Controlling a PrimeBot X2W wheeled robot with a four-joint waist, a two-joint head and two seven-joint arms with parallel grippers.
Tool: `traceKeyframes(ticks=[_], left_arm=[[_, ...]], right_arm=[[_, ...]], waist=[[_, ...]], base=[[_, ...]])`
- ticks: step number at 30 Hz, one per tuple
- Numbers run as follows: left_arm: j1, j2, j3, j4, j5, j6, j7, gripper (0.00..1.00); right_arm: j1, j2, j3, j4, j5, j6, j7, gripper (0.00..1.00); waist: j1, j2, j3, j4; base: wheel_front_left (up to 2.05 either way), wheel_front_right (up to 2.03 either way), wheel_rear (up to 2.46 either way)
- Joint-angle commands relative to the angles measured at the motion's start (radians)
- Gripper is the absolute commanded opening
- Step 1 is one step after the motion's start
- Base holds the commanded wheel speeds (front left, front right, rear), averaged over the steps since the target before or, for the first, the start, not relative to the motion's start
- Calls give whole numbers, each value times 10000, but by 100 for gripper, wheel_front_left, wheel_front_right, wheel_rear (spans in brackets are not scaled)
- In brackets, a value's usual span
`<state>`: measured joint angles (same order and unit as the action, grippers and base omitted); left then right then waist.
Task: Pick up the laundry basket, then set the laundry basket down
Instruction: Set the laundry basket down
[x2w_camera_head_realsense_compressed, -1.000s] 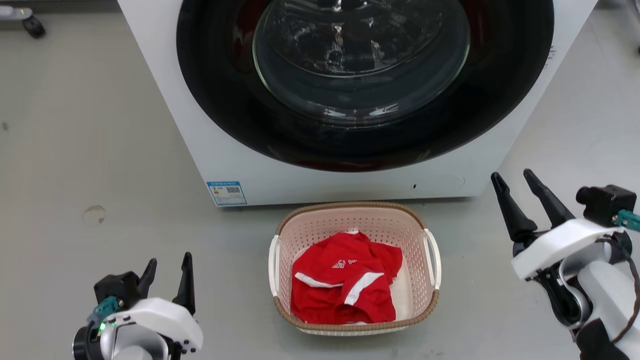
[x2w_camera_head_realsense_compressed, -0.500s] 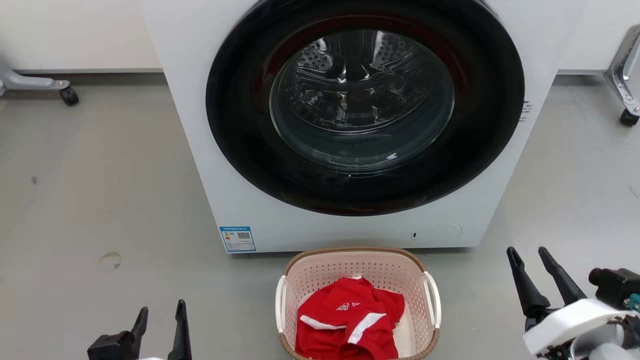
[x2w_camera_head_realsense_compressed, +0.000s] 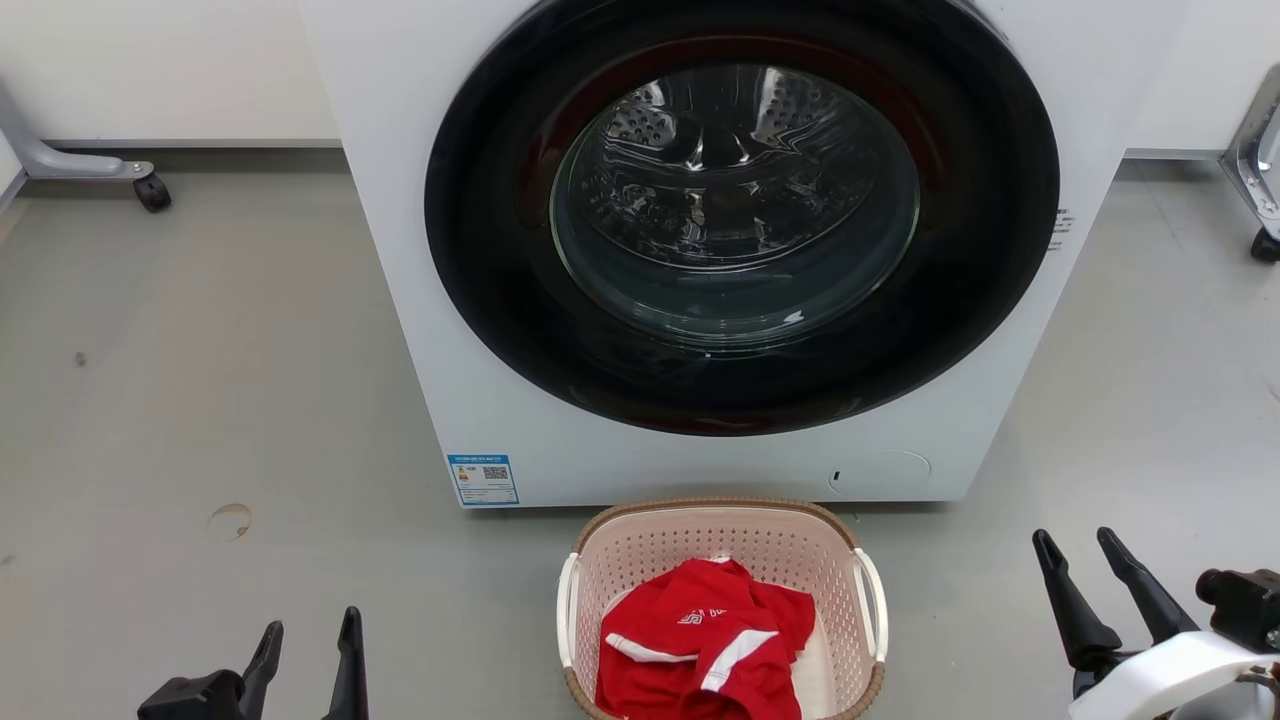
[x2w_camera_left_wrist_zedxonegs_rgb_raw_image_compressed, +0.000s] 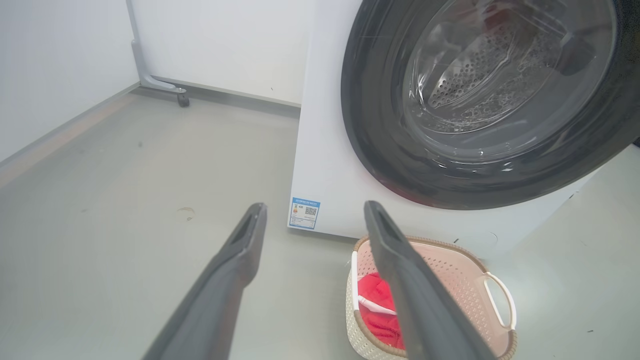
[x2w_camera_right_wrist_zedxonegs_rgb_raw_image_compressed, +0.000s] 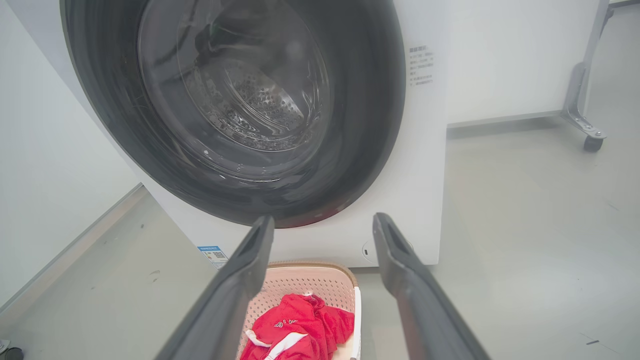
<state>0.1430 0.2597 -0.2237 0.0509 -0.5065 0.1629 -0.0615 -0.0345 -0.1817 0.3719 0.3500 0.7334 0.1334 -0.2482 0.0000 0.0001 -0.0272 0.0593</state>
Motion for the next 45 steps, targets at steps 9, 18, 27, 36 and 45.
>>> traceKeyframes(ticks=[9, 18, 27, 36, 45], left_arm=[[-57, 252, 324, -876, -3, 371, 328, 100], [-17, 296, 254, -1082, 9, 482, 464, 100], [-3, 318, 177, -1234, 21, 566, 542, 100], [-24, 342, 117, -1322, 33, 627, 565, 100], [-67, 339, 68, -1329, 1, 650, 548, 100]], right_arm=[[-301, -323, 202, -403, -52, -27, -136, 100], [-356, -349, 286, -438, -97, -27, -136, 100], [-379, -360, 378, -456, -81, -27, -136, 100], [-430, -399, 411, -468, -83, -27, -136, 100], [-467, -430, 444, -479, -73, -27, -136, 100]], waist=[[0, -1, 1, 65], [0, -1, 22, 77], [0, -1, 63, 70], [0, -1, 124, 99], [0, -1, 124, 104]], base=[[0, 0, 0], [0, 0, 0], [0, 0, 0], [0, 0, 0], [0, 0, 0]])
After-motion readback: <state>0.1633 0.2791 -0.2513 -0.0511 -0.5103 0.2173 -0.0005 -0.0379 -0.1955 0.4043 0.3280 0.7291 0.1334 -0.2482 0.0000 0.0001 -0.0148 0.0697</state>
